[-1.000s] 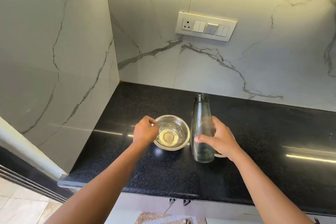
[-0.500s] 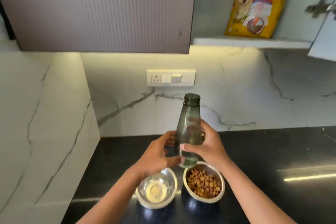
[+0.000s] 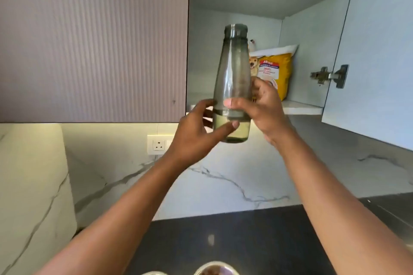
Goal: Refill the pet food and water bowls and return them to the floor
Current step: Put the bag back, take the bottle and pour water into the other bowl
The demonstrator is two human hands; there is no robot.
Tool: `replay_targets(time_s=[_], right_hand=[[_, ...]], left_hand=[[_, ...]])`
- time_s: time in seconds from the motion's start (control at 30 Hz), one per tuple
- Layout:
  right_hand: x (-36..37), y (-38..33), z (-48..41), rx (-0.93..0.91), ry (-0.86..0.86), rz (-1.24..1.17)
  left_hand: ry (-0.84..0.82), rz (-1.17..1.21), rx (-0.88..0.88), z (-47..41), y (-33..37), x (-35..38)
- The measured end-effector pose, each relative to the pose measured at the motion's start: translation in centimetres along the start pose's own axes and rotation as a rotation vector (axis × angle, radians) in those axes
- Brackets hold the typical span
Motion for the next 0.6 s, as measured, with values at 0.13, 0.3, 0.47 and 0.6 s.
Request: replay_targets(time_s=[0.13, 0.3, 0.47, 0.6], right_hand=[[-2.1, -1.2, -6.3, -0.061, -0.023, -0.008], [-3.7, 0.5, -12.5, -0.037, -0.107, 0.035], [-3.6, 5.5, -16.8, 0.061, -0.182, 0.007], [-2.6, 8.8, -19.0, 0.144, -0.238, -0.031]], left_hand=[[0.052, -0.037, 0.008, -5.5, 2.5, 1.1], [0.031, -0.073, -0.101, -11.2, 2.3, 2.8], [0.039, -0.114, -0.248, -14.9, -0.3, 4.9], [0.102, -0.209, -0.337, -17.1, -2.1, 6.2]])
Point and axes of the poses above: each hand's wrist, its own z-axis away from the middle knuckle, its own x-axis out of the palm, y = z × x, the point moved 1 cm from there along -z, towards the middle knuckle, and after that the axes turned 3 degrees about -z, right-handed, at the moved point
